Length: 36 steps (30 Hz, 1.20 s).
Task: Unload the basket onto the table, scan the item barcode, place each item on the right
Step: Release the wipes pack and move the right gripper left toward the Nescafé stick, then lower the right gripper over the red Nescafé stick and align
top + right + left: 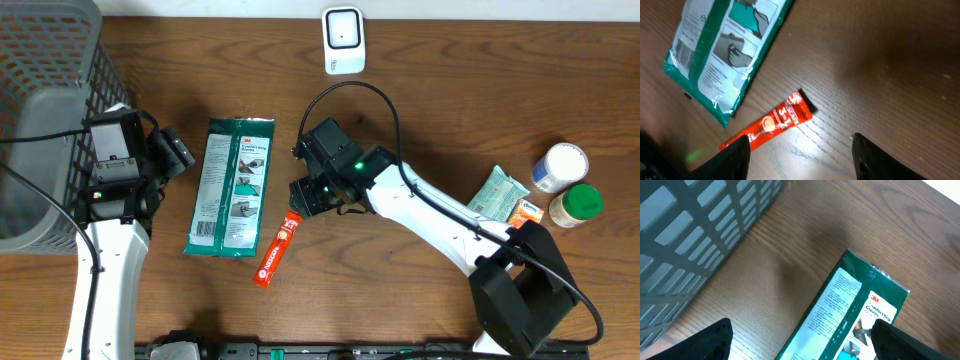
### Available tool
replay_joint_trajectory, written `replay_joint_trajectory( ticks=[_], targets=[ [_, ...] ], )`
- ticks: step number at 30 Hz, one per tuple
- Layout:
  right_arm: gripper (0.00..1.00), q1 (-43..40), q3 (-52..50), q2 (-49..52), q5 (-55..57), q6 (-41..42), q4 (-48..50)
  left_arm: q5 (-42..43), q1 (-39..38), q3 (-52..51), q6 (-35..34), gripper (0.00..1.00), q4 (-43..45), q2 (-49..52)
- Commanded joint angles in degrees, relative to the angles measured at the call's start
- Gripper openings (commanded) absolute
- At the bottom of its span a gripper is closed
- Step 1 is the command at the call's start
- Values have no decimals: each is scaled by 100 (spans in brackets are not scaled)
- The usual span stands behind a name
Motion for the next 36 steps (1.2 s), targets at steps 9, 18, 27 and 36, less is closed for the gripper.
replay_joint_trajectory(
  ticks=[9,18,27,36],
  targets=[
    [66,33,79,42,101,125,323,-72,20,146,-35,88,-2,-52],
    [66,39,79,44,103,162,387,-72,20,146,-35,89,-2,-52],
    [68,76,72,44,177,155,391,-72,20,146,-35,88,-2,-52],
    [71,192,28,44,234,116,531,-72,20,146,-35,88,-2,-52]
  ],
)
